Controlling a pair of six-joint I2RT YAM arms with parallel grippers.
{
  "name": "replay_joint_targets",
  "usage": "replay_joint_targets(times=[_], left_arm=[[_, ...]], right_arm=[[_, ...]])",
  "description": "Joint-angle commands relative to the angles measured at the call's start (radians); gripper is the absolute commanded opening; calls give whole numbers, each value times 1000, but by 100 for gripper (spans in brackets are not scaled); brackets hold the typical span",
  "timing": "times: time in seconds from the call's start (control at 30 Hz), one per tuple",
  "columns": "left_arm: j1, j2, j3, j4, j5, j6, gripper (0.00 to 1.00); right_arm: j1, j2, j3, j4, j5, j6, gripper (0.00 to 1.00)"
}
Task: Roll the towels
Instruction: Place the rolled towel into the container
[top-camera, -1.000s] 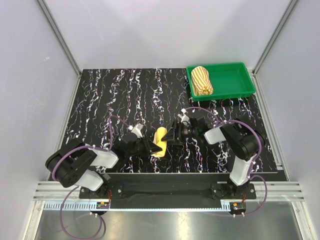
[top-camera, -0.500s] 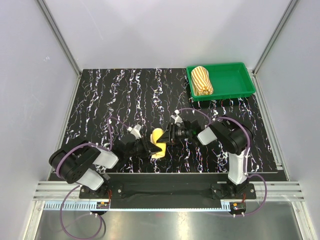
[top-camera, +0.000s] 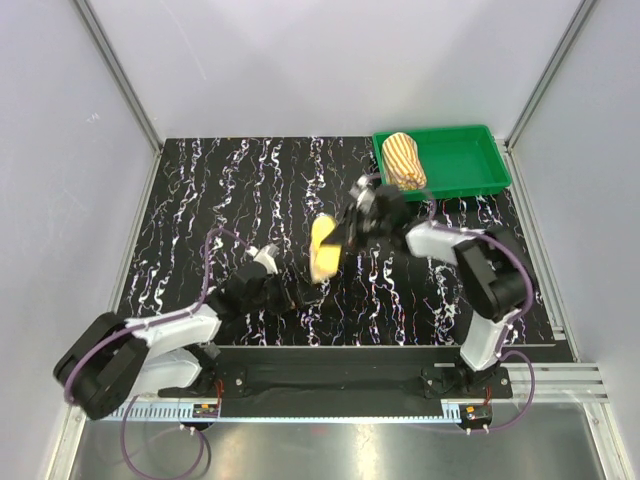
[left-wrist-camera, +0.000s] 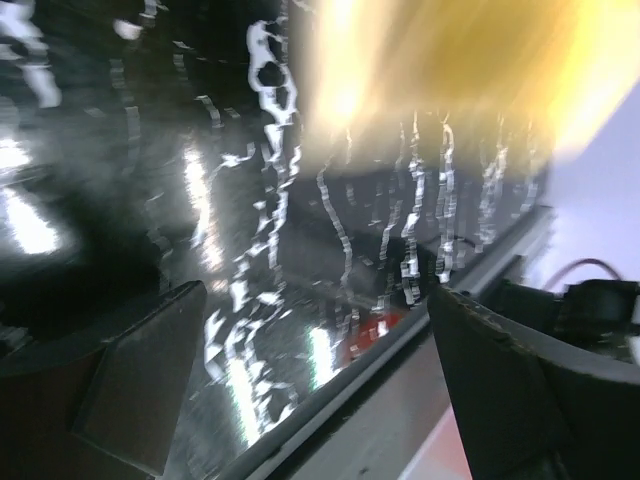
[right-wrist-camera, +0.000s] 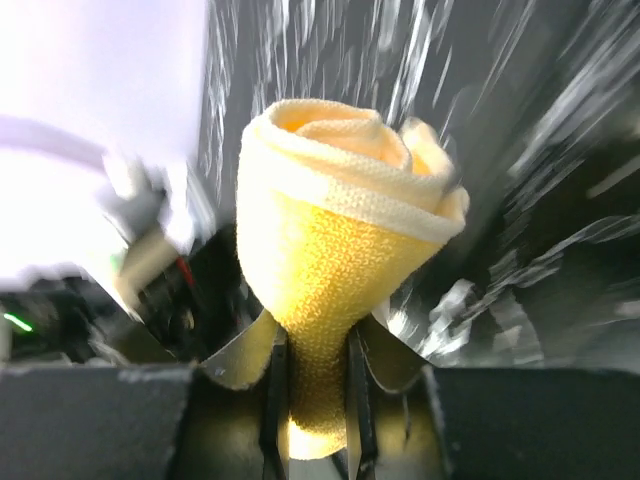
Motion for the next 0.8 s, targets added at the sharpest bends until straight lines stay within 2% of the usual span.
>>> replay_joint_targets(times=[0.0, 0.03, 0.13, 0.23, 0.37, 0.53, 0.77], left_arm=[[-1, -116, 35, -230, -89, 123, 99], [0, -129, 29, -235, -92, 133, 99], [-1, -137, -9, -218, -99, 162, 99], [0, -103, -48, -166, -99, 177, 99], [-1, -60, -59, -91, -70, 202, 99], [2, 35, -42, -37, -50, 231, 99], [0, 75, -36, -4, -28, 235, 98]], right_arm=[[-167, -104, 195, -279, 1, -196, 12], [-202, -104, 245, -396, 6, -224, 12], [-323, -83, 453, -567, 7, -327, 12], [-455, -29, 692, -653, -37, -367, 11], [-633, 103, 864, -712, -49, -391, 10], [-701, 294, 1064, -782, -103, -416, 10], [-741, 689, 1505, -954, -161, -499, 11]])
